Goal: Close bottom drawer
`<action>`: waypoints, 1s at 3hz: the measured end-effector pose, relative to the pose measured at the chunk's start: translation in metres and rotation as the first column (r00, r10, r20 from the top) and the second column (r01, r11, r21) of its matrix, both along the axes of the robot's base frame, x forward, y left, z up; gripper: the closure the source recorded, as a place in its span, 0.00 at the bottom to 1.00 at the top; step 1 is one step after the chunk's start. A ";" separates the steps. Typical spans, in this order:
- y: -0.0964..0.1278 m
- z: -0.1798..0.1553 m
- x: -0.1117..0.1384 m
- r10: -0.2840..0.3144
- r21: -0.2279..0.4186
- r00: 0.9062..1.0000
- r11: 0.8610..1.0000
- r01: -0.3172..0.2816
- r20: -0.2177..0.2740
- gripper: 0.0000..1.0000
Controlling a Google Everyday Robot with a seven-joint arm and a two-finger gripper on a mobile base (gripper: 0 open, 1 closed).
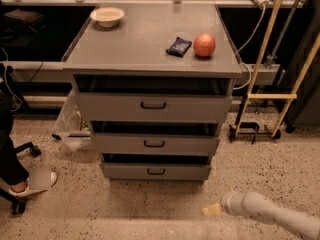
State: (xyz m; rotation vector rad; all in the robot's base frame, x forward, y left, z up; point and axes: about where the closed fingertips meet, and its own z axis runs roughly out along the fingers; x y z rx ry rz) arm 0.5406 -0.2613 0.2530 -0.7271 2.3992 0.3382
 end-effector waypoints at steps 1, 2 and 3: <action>-0.011 0.052 0.022 -0.058 -0.116 0.998 0.991 0.060 0.016 0.00; -0.029 0.126 0.049 -0.258 -0.142 0.964 0.954 0.265 0.069 0.00; -0.041 0.165 0.060 -0.331 -0.155 0.936 0.925 0.347 0.125 0.00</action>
Offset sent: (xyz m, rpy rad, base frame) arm -0.5104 0.1509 0.3577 -0.6267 -0.5798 -0.8830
